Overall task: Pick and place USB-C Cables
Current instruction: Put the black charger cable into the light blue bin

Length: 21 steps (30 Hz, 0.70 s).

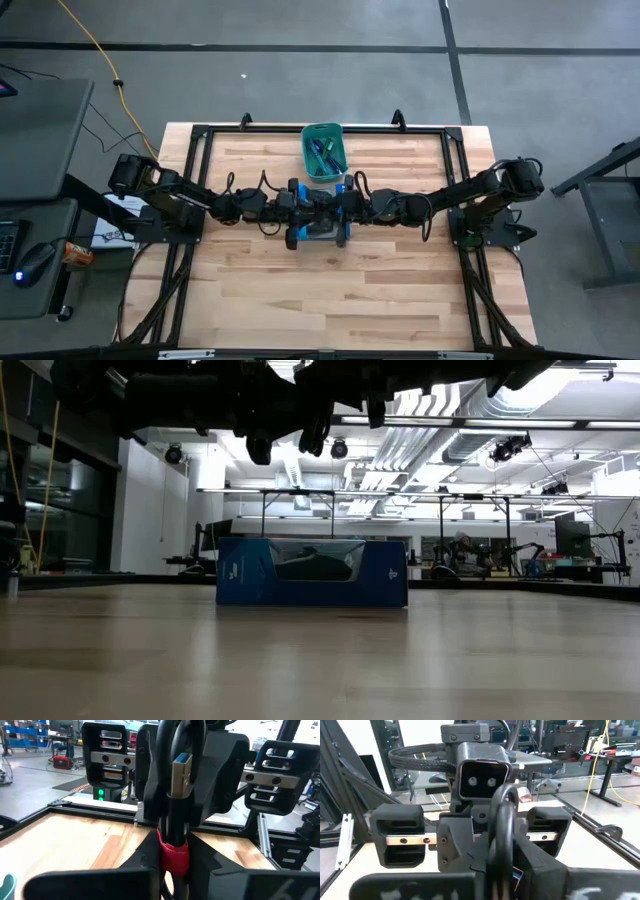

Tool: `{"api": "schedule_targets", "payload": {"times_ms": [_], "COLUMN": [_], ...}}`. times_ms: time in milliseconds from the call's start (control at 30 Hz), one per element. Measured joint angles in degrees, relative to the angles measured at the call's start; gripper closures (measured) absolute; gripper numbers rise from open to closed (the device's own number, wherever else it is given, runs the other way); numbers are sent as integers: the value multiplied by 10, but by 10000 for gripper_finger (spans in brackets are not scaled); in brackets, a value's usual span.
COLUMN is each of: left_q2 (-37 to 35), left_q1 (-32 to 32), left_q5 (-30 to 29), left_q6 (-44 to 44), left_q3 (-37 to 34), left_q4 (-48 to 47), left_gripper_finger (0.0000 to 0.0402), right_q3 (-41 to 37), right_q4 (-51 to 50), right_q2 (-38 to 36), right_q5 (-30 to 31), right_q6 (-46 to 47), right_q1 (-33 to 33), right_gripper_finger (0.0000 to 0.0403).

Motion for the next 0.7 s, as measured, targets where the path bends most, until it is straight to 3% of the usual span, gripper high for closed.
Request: {"api": "schedule_targets", "payload": {"times_ms": [200, 367, 600, 700], "left_q2": [0, -27, -154, -207], "left_q1": [0, 0, 0, 0], "left_q5": [12, 0, -11, -32], "left_q6": [16, 21, 32, 37], "left_q3": [0, 0, -1, -27], "left_q4": [-8, -58, -252, -274], "left_gripper_finger": [313, 257, 196, 186], "right_q3": [0, 0, -1, -4], "right_q4": [-8, -44, -193, -281], "right_q2": [0, -13, -87, -118], "right_q5": [3, 24, 64, 64], "right_q6": [14, 8, 5, 31], "right_q1": [0, 0, 0, 1], "right_gripper_finger": [356, 373, 373, 372]}}
